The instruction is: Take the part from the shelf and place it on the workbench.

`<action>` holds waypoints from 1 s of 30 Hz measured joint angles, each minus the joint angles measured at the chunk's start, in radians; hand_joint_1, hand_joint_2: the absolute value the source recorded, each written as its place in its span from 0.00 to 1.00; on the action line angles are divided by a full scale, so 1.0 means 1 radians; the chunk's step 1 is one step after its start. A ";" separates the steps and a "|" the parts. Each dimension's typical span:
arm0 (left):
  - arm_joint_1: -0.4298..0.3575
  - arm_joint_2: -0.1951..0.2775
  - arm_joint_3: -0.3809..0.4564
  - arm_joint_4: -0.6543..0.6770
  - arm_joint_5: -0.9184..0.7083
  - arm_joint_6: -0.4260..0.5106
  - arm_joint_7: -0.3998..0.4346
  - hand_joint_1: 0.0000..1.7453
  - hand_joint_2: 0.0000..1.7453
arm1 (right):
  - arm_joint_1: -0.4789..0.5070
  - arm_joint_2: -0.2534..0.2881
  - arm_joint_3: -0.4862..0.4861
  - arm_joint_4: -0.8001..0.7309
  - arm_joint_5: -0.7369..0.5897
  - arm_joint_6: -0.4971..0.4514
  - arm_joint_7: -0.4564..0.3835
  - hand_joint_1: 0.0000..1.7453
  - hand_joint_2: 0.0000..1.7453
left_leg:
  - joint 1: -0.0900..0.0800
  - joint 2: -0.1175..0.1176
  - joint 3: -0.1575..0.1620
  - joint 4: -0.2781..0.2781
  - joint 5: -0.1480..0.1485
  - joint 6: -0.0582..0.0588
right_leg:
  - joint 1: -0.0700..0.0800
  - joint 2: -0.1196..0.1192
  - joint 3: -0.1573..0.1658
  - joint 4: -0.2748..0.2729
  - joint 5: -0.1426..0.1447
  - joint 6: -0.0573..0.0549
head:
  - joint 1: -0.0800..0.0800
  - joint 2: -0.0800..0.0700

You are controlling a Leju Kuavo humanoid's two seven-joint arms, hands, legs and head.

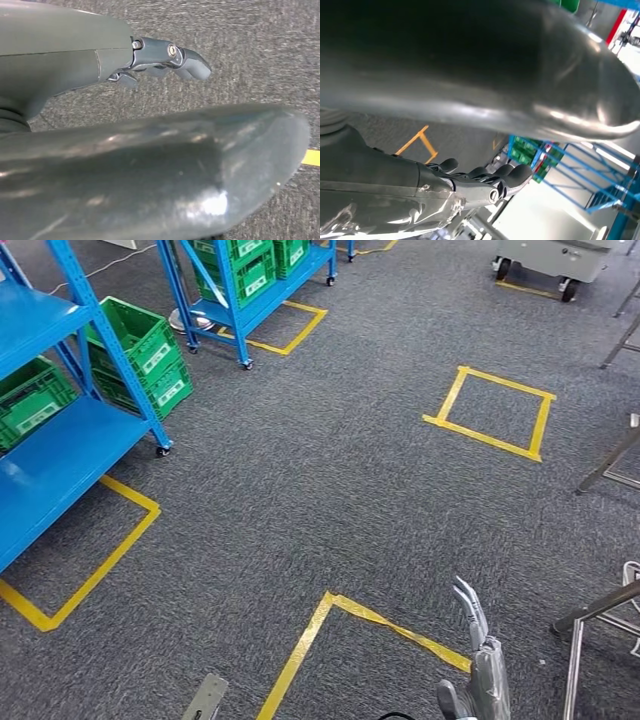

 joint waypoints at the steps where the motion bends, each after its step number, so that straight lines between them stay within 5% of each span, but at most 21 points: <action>1: 0.000 0.000 0.000 0.000 -0.001 0.000 0.000 0.00 0.00 | -0.001 0.000 0.000 0.002 0.000 0.000 0.000 0.00 0.00 | 0.003 -0.013 -0.009 0.000 0.006 -0.003 | -0.006 0.000 0.003 0.024 -0.012 0.005 | 0.000 0.000; 3: 0.001 0.001 0.000 0.000 -0.004 0.000 0.001 0.00 0.00 | -0.002 0.000 0.000 0.005 0.001 0.000 0.000 0.00 0.00 | 0.010 -0.041 -0.024 0.001 0.019 -0.014 | -0.019 0.005 0.067 -0.040 0.018 0.016 | 0.000 0.000; 6: 0.000 0.001 0.000 0.000 -0.006 0.003 -0.001 0.00 0.00 | -0.006 0.001 0.000 0.008 0.004 0.000 -0.001 0.00 0.00 | 0.017 -0.080 -0.040 0.005 0.034 -0.034 | -0.037 0.071 0.202 -0.232 0.057 0.027 | -0.001 0.000; 8: -0.001 0.001 0.000 0.000 -0.004 0.005 -0.005 0.00 0.00 | -0.006 0.002 0.000 0.011 0.006 0.000 -0.002 0.00 0.00 | 0.017 -0.101 -0.047 0.006 0.038 -0.043 | -0.037 0.090 0.219 -0.262 0.050 0.013 | -0.005 0.000; 10: 0.001 0.001 0.000 0.000 -0.003 0.006 -0.008 0.00 0.00 | -0.005 0.003 0.000 0.012 0.008 -0.001 -0.002 0.00 0.00 | 0.020 -0.110 -0.052 0.010 0.039 -0.050 | -0.037 0.067 0.214 -0.264 0.050 -0.005 | -0.009 0.000; 12: 0.005 -0.002 0.000 0.000 -0.003 0.006 -0.010 0.00 0.00 | -0.004 0.005 0.000 0.013 0.009 -0.001 -0.002 0.00 0.00 | 0.020 -0.070 -0.077 0.061 0.003 -0.055 | -0.035 0.040 0.214 -0.265 0.054 -0.018 | -0.014 0.000; 15: 0.003 -0.006 0.000 0.000 -0.003 0.006 -0.011 0.00 0.00 | 0.001 0.006 0.000 0.015 0.009 -0.002 -0.003 0.00 0.00 | 0.019 -0.010 -0.169 0.251 -0.091 -0.058 | -0.027 -0.003 0.218 -0.265 0.051 -0.024 | -0.019 0.000; 17: 0.006 -0.007 0.000 0.000 -0.003 0.006 -0.011 0.00 0.00 | 0.001 0.006 0.000 0.016 0.010 -0.002 -0.003 0.00 0.00 | 0.019 -0.004 -0.193 0.297 -0.080 -0.054 | -0.023 -0.032 0.228 -0.266 0.042 -0.024 | -0.019 0.000; 19: 0.010 -0.007 0.000 0.000 -0.003 0.003 -0.011 0.00 0.00 | 0.001 0.006 0.000 0.016 0.010 -0.003 -0.003 0.00 0.00 | 0.014 0.012 -0.154 0.210 -0.005 -0.041 | -0.020 -0.058 0.246 -0.267 0.027 -0.021 | -0.019 0.000; 21: 0.013 -0.007 0.000 0.000 -0.003 0.000 -0.012 0.00 0.00 | 0.001 0.006 0.000 0.017 0.010 -0.004 -0.002 0.00 0.00 | -0.001 0.055 -0.094 0.107 0.034 -0.025 | -0.015 -0.081 0.267 -0.272 0.007 -0.015 | -0.018 0.000; 23: 0.012 -0.006 0.000 0.000 -0.001 -0.001 -0.012 0.00 0.00 | 0.000 0.006 0.000 0.017 0.010 -0.005 -0.002 0.00 0.00 | -0.011 0.075 -0.060 0.062 0.011 -0.014 | -0.012 -0.099 0.291 -0.279 -0.007 -0.004 | -0.018 0.000; 24: 0.011 -0.006 0.000 0.000 0.000 -0.001 -0.013 0.00 0.00 | -0.002 0.006 0.000 0.017 0.010 -0.006 -0.002 0.00 0.00 | -0.011 0.064 -0.051 0.052 -0.001 -0.009 | -0.012 -0.105 0.303 -0.277 -0.007 0.004 | -0.018 0.000; 26: 0.009 -0.004 0.000 0.000 0.002 -0.001 -0.014 0.00 0.00 | -0.008 0.006 0.000 0.017 0.010 -0.008 -0.003 0.00 0.00 | -0.003 0.037 -0.027 0.038 -0.018 -0.001 | -0.015 -0.087 0.292 -0.226 0.005 0.016 | -0.017 0.000; 27: 0.008 -0.003 0.000 0.000 0.003 -0.002 -0.015 0.00 0.00 | -0.009 0.006 0.000 0.017 0.010 -0.009 -0.003 0.00 0.00 | 0.002 0.024 -0.012 0.034 -0.025 0.003 | -0.017 -0.064 0.262 -0.173 0.006 0.021 | -0.016 0.000; 30: 0.006 -0.004 0.000 0.000 0.003 -0.003 -0.019 0.00 0.00 | -0.002 0.006 0.000 0.019 0.010 -0.011 -0.002 0.00 0.00 | 0.011 -0.018 0.026 0.030 -0.054 0.009 | -0.023 -0.008 0.112 0.004 -0.045 0.030 | -0.010 0.000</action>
